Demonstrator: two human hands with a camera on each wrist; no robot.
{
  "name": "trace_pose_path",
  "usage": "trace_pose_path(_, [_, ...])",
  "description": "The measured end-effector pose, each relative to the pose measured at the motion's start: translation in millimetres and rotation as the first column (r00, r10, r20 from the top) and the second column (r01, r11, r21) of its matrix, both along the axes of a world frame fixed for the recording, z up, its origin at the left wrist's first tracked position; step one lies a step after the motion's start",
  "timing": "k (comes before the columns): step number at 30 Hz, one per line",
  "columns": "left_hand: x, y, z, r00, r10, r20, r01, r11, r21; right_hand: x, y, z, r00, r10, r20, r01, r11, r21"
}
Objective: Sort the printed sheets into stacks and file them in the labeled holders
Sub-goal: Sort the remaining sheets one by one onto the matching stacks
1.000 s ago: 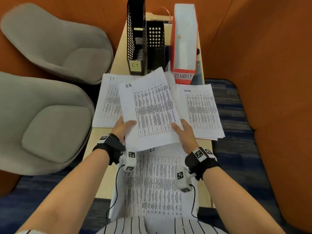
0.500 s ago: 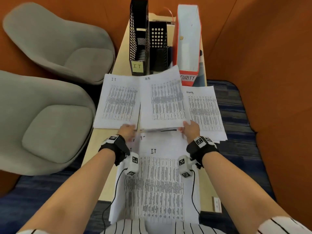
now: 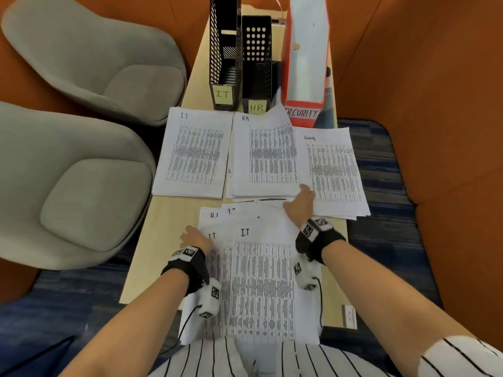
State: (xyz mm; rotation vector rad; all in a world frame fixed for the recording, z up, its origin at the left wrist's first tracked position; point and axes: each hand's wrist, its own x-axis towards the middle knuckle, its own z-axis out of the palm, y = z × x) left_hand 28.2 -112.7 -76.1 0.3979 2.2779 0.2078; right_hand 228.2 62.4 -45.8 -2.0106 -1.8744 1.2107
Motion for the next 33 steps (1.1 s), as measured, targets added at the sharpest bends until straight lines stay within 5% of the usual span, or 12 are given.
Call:
trace_pose_path(3, [-7.0,-13.3,-4.2,0.997,0.060,-0.042,-0.051,0.979,0.198,6.1,-34.3,-11.4,0.867,0.489,0.095,-0.479,0.871,-0.106])
trace_pose_path(6, [-8.1,-18.0,0.0,1.000,0.001,-0.026,0.008,0.931,0.365,11.8,-51.7,-24.9,0.685,0.694,0.220,-0.656,0.720,-0.226])
trace_pose_path(9, [-10.1,-20.8,3.9,0.998,0.022,0.058,-0.048,0.863,0.503,14.8,-60.8,-30.6,0.666,0.689,0.286,-0.673,0.721,-0.167])
trace_pose_path(11, [-13.0,-24.2,3.7,0.998,0.055,-0.008,-0.041,0.833,0.552,17.4,-62.9,-32.1,0.664,0.682,0.306,-0.686,0.719,-0.115])
trace_pose_path(17, [-12.2,-26.6,5.4,0.951,-0.303,-0.055,0.300,0.875,0.379,20.1,-64.5,-33.8,0.678,0.685,0.265,-0.662,0.727,-0.186])
trace_pose_path(20, [-11.9,-20.8,2.3,0.952,-0.304,-0.041,0.300,0.898,0.321,20.3,-58.9,-29.3,0.603,0.749,0.274,-0.695,0.662,-0.280])
trace_pose_path(23, [-13.6,-16.2,1.6,0.994,-0.098,-0.038,0.105,0.939,0.327,19.2,-63.0,-21.8,0.611,0.698,0.373,-0.714,0.690,-0.121])
trace_pose_path(26, [-11.6,-15.5,3.2,0.983,-0.168,-0.072,0.181,0.946,0.269,23.2,-71.7,-17.1,0.578,0.672,0.463,-0.791,0.601,0.114])
trace_pose_path(30, [-0.9,-13.9,5.3,0.816,-0.343,-0.465,0.479,0.851,0.214,19.8,-80.2,-17.9,0.450,0.818,0.359,-0.882,0.469,0.038])
trace_pose_path(33, [2.6,-5.5,4.6,0.716,-0.608,-0.345,0.684,0.710,0.169,14.4,-81.5,-21.6,0.490,0.822,0.290,-0.850,0.525,-0.050])
